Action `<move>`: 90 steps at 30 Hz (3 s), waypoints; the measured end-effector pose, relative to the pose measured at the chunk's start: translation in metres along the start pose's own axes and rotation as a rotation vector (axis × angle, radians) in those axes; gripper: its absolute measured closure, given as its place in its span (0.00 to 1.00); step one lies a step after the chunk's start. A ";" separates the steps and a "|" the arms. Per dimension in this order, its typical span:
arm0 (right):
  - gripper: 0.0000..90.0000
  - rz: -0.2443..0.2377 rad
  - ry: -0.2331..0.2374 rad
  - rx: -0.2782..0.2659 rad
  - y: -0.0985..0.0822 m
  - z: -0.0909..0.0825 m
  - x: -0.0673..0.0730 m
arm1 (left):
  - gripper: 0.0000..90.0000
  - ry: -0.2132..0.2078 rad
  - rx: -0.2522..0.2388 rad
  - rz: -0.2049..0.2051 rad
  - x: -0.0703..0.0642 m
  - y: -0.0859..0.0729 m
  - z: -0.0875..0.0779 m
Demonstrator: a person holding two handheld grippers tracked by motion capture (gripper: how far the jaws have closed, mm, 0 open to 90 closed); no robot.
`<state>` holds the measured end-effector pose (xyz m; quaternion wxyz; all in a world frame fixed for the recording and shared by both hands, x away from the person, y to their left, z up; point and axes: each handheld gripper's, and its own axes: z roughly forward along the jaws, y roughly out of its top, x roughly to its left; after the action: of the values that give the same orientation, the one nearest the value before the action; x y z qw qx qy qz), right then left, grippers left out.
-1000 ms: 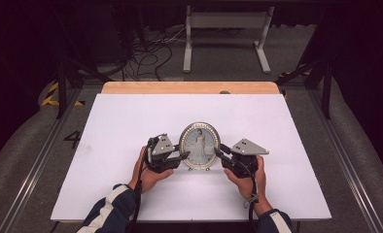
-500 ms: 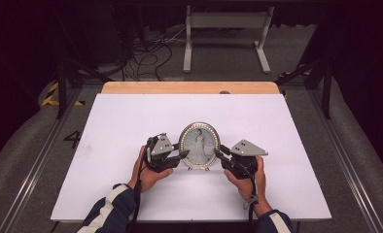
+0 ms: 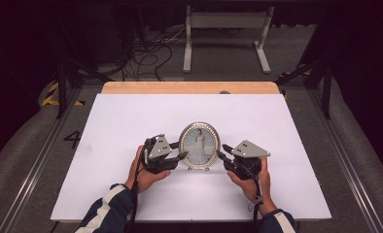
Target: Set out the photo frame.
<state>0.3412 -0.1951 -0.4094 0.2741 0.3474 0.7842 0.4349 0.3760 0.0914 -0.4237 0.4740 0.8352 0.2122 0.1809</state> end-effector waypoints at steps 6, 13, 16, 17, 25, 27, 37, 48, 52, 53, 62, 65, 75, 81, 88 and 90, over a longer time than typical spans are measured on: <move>0.74 -0.036 0.005 0.002 0.001 -0.007 -0.001 | 0.62 0.006 -0.007 0.025 -0.001 0.000 -0.006; 0.69 -0.063 0.013 0.010 0.000 -0.011 -0.002 | 0.56 0.013 0.014 0.050 -0.002 -0.003 -0.010; 0.65 -0.075 0.004 0.016 -0.001 -0.012 -0.002 | 0.53 0.017 0.019 0.062 -0.002 -0.004 -0.013; 0.64 -0.074 0.004 0.018 -0.001 -0.012 -0.003 | 0.52 0.021 0.021 0.065 -0.002 -0.004 -0.014; 0.51 -0.083 -0.002 0.042 -0.007 -0.013 -0.004 | 0.44 0.041 0.047 0.075 0.000 -0.011 -0.020; 0.48 -0.082 -0.012 0.049 -0.009 -0.013 -0.005 | 0.41 0.050 0.050 0.070 0.001 -0.013 -0.021; 0.33 -0.082 -0.030 0.070 -0.017 -0.015 -0.009 | 0.27 0.067 0.075 0.064 0.006 -0.025 -0.030; 0.26 -0.086 -0.042 0.084 -0.025 -0.019 -0.013 | 0.20 0.074 0.091 0.051 0.011 -0.037 -0.043; 0.25 -0.088 -0.046 0.090 -0.028 -0.022 -0.016 | 0.20 0.073 0.093 0.041 0.012 -0.043 -0.051; 0.25 -0.087 -0.049 0.092 -0.029 -0.023 -0.017 | 0.20 0.077 0.095 0.042 0.012 -0.044 -0.052; 0.25 -0.075 -0.076 0.096 -0.036 -0.032 -0.024 | 0.18 0.090 0.111 0.024 0.014 -0.057 -0.067; 0.25 -0.075 -0.096 0.088 -0.038 -0.035 -0.026 | 0.18 0.095 0.116 0.016 0.015 -0.061 -0.071; 0.25 -0.077 -0.118 0.078 -0.044 -0.042 -0.030 | 0.17 0.109 0.117 -0.003 0.018 -0.070 -0.081; 0.25 -0.073 -0.129 0.090 -0.050 -0.047 -0.035 | 0.17 0.128 0.118 -0.022 0.021 -0.078 -0.091; 0.25 -0.062 -0.145 0.099 -0.056 -0.052 -0.041 | 0.16 0.151 0.125 -0.037 0.025 -0.088 -0.102; 0.25 -0.063 -0.150 0.106 -0.058 -0.054 -0.042 | 0.16 0.161 0.132 -0.034 0.025 -0.091 -0.105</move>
<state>0.3098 -0.2766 -0.4296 0.3269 0.3681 0.7940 0.3566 0.3274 0.2218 -0.4490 0.4024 0.8436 0.2752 0.2250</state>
